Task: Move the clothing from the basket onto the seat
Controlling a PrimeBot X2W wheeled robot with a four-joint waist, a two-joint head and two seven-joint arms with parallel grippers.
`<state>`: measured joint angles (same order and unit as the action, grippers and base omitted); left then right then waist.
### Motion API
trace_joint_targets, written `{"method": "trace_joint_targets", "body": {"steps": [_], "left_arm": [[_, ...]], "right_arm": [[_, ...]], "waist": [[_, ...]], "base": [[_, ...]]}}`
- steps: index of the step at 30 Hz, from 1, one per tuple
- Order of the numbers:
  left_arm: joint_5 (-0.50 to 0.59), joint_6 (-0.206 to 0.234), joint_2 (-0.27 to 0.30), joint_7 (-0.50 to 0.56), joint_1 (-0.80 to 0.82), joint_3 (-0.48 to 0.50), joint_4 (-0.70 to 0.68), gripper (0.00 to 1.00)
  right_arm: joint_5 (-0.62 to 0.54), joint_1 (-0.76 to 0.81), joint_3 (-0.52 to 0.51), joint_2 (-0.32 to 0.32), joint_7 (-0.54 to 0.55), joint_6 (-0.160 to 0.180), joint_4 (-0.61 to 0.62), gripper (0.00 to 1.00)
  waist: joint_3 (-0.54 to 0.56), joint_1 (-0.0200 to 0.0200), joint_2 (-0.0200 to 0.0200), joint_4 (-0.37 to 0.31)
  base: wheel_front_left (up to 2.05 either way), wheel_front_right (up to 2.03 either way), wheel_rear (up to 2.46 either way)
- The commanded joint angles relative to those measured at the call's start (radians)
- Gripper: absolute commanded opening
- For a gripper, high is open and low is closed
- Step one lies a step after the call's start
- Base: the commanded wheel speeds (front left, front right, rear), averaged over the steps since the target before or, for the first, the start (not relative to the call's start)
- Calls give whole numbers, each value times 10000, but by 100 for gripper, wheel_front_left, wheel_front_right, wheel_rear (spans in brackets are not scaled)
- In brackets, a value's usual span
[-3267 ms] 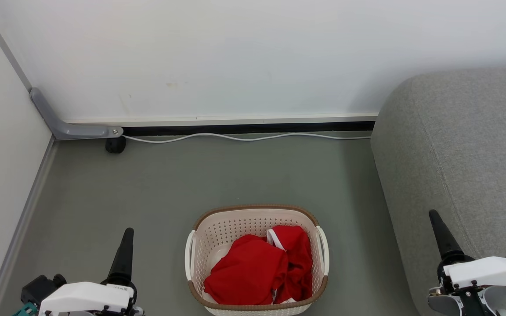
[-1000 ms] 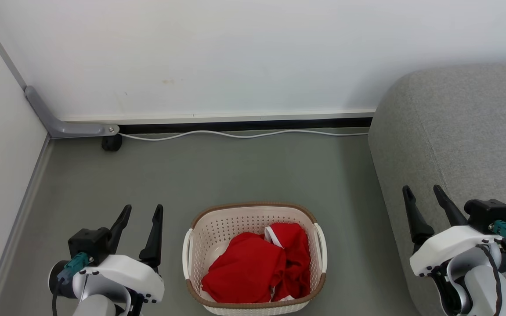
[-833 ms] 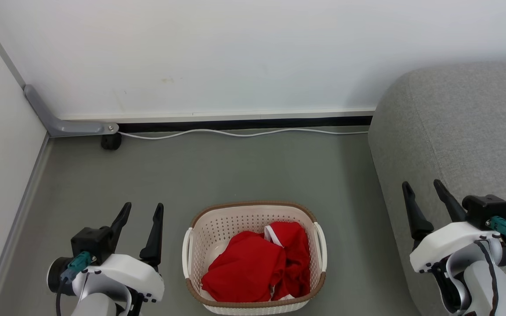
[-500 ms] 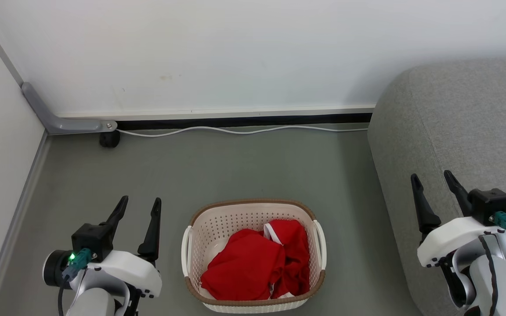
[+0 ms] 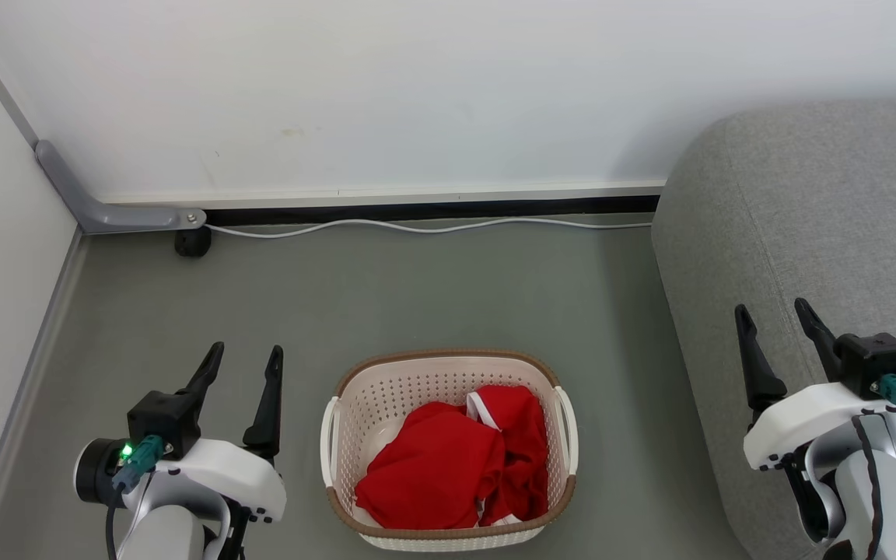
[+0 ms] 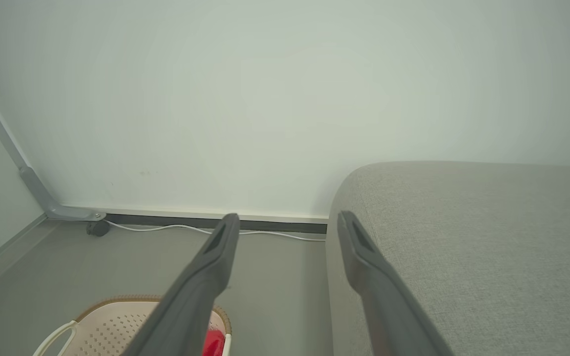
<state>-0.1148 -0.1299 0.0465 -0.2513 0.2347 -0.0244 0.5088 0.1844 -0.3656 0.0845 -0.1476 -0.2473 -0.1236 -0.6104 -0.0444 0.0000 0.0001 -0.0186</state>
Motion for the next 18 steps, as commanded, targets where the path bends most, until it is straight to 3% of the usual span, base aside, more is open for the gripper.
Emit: {"method": "trace_joint_targets", "body": {"steps": [1, 18], "left_arm": [[-40, -8, 130, -105, 488, 213, -268, 100], [-268, -8, 94, -105, 936, -100, -528, 100]], "right_arm": [[-18, -338, 172, -47, -145, -71, 290, 100], [-40, -1010, -15, 67, -145, -71, 1245, 100]], "waist": [[-18, 0, -1, 6], [-1543, 0, -1, -195]], "base": [[0, 0, 0], [0, 0, 0]]}}
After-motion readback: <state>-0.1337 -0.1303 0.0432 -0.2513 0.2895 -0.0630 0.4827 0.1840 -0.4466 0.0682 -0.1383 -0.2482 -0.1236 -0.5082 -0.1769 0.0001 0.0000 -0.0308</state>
